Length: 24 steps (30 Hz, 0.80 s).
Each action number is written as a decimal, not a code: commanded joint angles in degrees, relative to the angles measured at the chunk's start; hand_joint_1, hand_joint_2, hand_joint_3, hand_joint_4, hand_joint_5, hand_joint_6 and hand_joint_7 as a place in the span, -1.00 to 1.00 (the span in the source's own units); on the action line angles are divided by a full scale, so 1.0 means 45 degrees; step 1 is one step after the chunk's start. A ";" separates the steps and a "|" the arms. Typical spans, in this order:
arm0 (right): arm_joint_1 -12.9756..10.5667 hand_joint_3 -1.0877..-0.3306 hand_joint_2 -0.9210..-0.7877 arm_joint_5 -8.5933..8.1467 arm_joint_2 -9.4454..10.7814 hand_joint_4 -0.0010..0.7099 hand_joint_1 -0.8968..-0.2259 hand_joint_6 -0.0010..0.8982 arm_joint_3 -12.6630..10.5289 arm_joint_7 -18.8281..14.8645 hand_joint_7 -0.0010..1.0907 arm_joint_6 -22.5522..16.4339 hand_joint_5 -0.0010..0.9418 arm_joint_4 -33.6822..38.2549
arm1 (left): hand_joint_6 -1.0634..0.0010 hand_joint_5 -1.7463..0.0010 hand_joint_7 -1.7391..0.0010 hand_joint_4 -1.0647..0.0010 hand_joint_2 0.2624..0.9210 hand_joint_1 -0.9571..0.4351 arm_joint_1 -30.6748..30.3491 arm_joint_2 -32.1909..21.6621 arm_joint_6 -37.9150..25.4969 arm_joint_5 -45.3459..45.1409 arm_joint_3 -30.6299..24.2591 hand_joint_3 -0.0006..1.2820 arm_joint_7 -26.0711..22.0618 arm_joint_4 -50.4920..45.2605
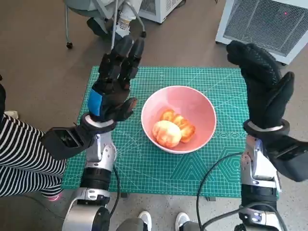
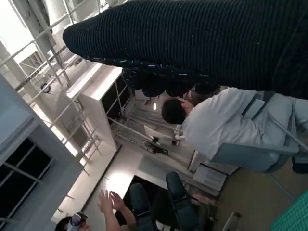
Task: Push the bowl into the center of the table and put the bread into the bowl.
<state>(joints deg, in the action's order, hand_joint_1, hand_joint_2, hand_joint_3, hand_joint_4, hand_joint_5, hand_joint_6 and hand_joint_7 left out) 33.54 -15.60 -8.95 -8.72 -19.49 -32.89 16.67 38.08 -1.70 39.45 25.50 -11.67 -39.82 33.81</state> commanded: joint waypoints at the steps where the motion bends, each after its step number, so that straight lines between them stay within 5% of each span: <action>1: -0.0005 0.00 -1.00 -0.0037 0.0017 -0.55 -0.36 -0.81 0.0062 -0.0143 -0.23 0.0149 -0.98 0.0206 | 0.99 0.99 0.59 0.92 1.00 -0.45 0.0256 0.0012 0.0106 0.0130 -0.0049 -0.41 -0.0097 0.0128; 24: -0.0158 0.01 -1.00 -0.0009 0.0007 -0.51 -0.30 -0.82 0.0115 -0.0370 -0.26 0.0081 -0.98 0.0329 | 0.98 0.99 0.60 0.91 1.00 -0.45 0.0378 0.0006 0.0193 0.0165 -0.0166 -0.41 -0.0335 0.0374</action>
<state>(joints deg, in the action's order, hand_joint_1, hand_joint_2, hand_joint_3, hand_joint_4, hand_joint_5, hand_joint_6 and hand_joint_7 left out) 33.72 -15.60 -8.86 -8.34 -20.66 -32.90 17.67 38.63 -1.69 39.58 25.68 -12.24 -41.00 35.12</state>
